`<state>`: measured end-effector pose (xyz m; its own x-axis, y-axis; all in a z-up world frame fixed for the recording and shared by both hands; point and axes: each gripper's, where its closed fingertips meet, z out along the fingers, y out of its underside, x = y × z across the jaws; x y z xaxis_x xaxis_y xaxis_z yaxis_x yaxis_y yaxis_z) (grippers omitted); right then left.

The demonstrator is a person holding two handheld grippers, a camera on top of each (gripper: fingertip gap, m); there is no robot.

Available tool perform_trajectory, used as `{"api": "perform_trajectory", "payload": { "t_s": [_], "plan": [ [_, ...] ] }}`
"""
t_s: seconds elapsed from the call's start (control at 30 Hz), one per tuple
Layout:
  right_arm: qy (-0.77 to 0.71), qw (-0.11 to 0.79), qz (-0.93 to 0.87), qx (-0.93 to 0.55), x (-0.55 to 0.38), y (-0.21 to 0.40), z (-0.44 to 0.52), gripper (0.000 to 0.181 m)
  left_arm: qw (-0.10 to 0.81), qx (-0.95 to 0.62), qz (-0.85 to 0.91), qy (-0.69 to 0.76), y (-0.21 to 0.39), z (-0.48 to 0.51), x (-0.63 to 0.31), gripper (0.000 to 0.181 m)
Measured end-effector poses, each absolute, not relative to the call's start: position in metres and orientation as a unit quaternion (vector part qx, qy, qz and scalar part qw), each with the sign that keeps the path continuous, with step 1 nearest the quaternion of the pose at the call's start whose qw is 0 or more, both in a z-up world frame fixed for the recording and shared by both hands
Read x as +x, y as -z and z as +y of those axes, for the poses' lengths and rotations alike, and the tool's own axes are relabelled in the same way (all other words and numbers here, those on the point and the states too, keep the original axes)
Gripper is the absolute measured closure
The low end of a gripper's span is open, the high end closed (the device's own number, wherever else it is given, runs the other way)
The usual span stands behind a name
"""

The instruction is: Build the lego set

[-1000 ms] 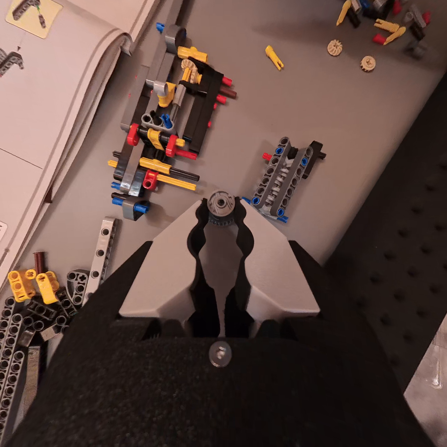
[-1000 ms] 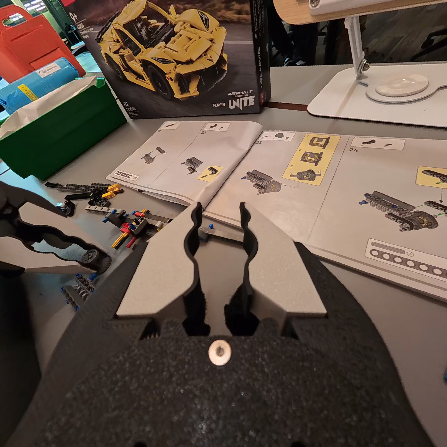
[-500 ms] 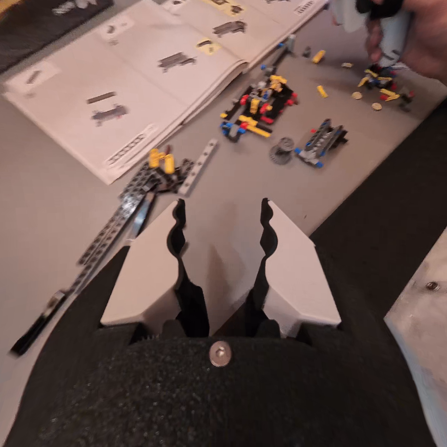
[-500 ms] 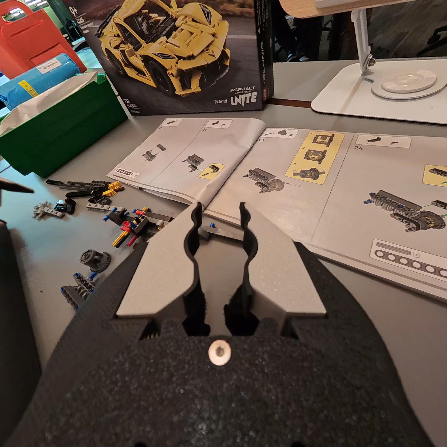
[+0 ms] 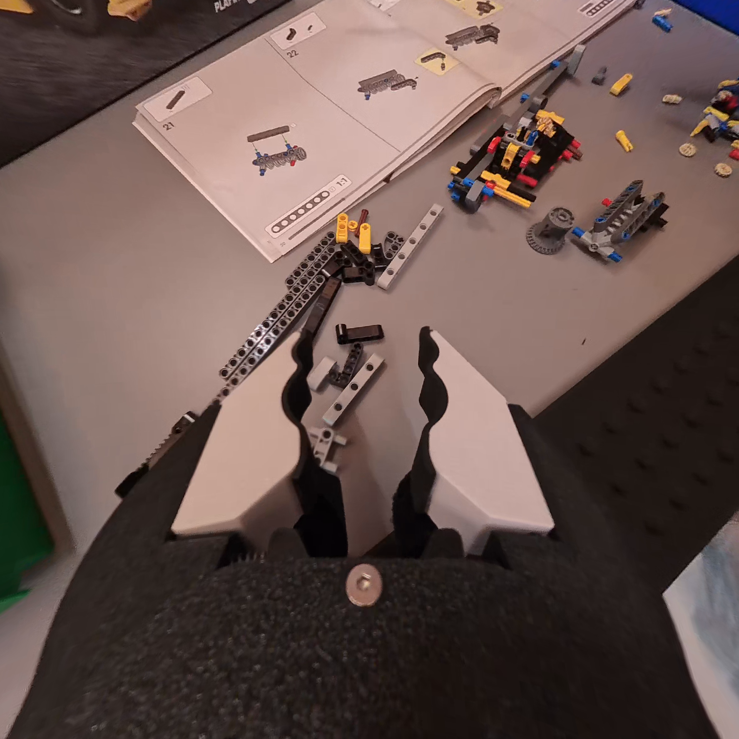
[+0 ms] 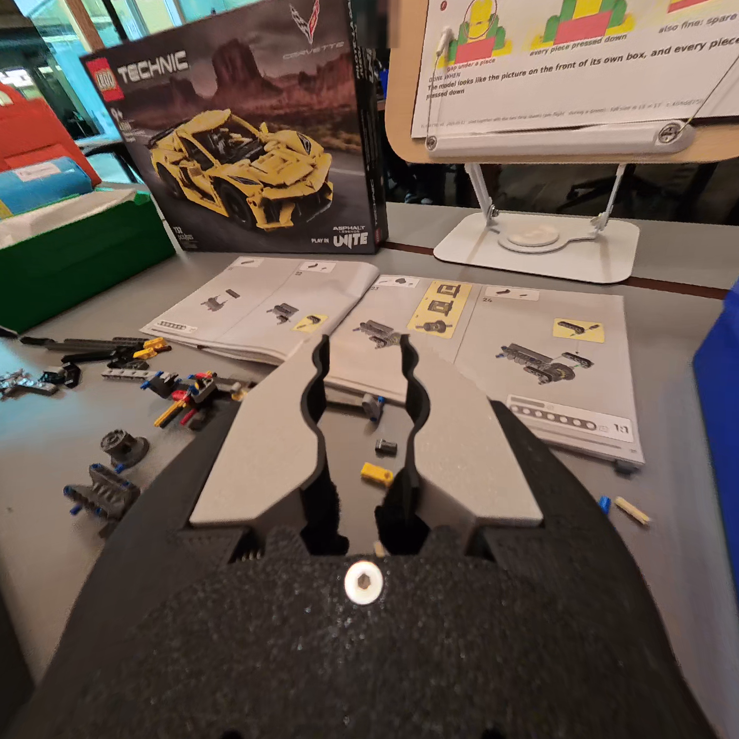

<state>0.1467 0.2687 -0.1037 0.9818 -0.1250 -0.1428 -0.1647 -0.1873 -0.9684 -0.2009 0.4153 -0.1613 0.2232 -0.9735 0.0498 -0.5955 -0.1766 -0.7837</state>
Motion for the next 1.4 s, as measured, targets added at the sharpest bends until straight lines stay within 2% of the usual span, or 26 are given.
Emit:
{"api": "perform_trajectory", "payload": {
  "t_s": [0.03,0.2,0.33,0.43,0.5,0.57,0.67,0.87,1.0,1.23,1.4],
  "plan": [
    [-0.008,0.623,0.093,-0.777,0.145,0.106,0.263,0.146,0.323,-0.709,0.553,0.296,0.161,0.412,-0.198,0.131],
    [0.048,0.585,0.114,-0.802,0.149,0.110,0.223,0.151,0.319,-0.678,0.568,0.340,0.155,0.390,-0.167,0.141],
    [0.095,0.521,0.121,-0.839,0.155,0.119,0.181,0.144,0.327,-0.655,0.567,0.378,0.152,0.382,-0.127,0.145],
    [0.065,0.491,0.115,-0.861,0.143,0.126,0.156,0.138,0.342,-0.633,0.556,0.416,0.140,0.386,-0.087,0.146],
    [0.027,0.481,0.109,-0.869,0.130,0.131,0.145,0.143,0.347,-0.610,0.552,0.450,0.127,0.384,-0.062,0.147],
    [0.017,0.448,0.103,-0.888,0.121,0.143,0.135,0.155,0.357,-0.590,0.553,0.468,0.118,0.384,-0.043,0.148],
    [0.022,0.399,0.091,-0.912,0.110,0.164,0.128,0.157,0.377,-0.575,0.557,0.466,0.115,0.385,-0.029,0.149],
    [0.019,0.389,0.126,-0.912,0.122,0.178,0.103,0.161,0.396,-0.565,0.561,0.457,0.126,0.375,-0.042,0.156],
    [0.069,0.339,0.121,-0.931,0.141,0.194,0.078,0.162,0.394,-0.575,0.566,0.440,0.135,0.377,-0.045,0.156],
    [0.052,0.367,0.107,-0.923,0.150,0.195,0.085,0.165,0.386,-0.570,0.578,0.439,0.137,0.372,-0.040,0.156],
    [0.031,0.354,0.073,-0.932,0.149,0.206,0.103,0.166,0.384,-0.568,0.590,0.426,0.143,0.370,-0.039,0.156]
  ]
}}
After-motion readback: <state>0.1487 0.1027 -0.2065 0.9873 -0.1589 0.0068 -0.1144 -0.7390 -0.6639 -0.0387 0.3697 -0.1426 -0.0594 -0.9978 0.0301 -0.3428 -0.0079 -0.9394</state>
